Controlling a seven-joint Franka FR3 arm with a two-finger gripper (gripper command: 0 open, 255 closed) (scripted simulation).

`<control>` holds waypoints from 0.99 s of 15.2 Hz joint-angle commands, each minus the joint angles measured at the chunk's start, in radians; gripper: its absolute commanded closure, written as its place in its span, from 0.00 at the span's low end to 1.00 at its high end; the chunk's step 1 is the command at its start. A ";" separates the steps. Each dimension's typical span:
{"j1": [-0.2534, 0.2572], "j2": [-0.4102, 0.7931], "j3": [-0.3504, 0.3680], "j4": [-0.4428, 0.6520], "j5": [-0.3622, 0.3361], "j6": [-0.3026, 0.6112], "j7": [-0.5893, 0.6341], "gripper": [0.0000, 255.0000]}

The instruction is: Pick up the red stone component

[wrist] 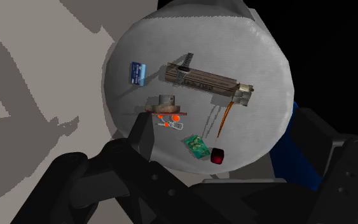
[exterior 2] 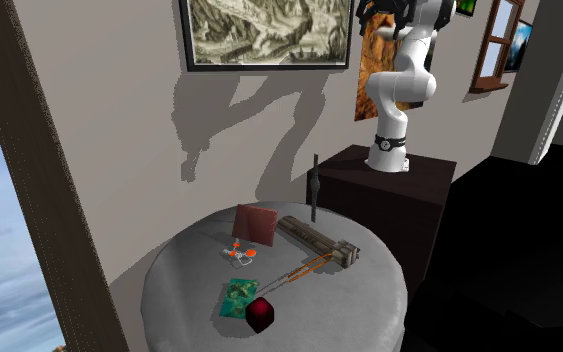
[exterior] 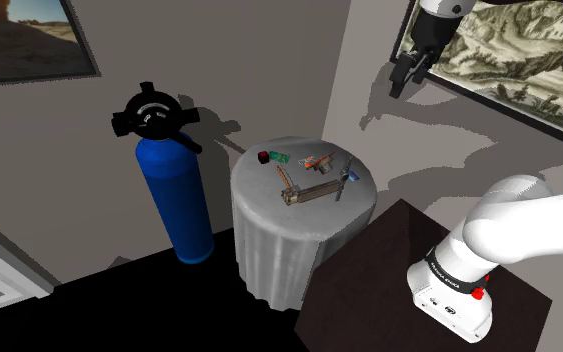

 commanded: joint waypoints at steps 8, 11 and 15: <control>-0.017 0.009 -0.081 -0.217 -0.025 0.275 -0.040 0.00; -0.027 0.041 -0.118 -0.289 -0.036 0.400 -0.058 0.00; -0.040 0.116 -0.168 -0.364 -0.050 0.577 -0.084 0.00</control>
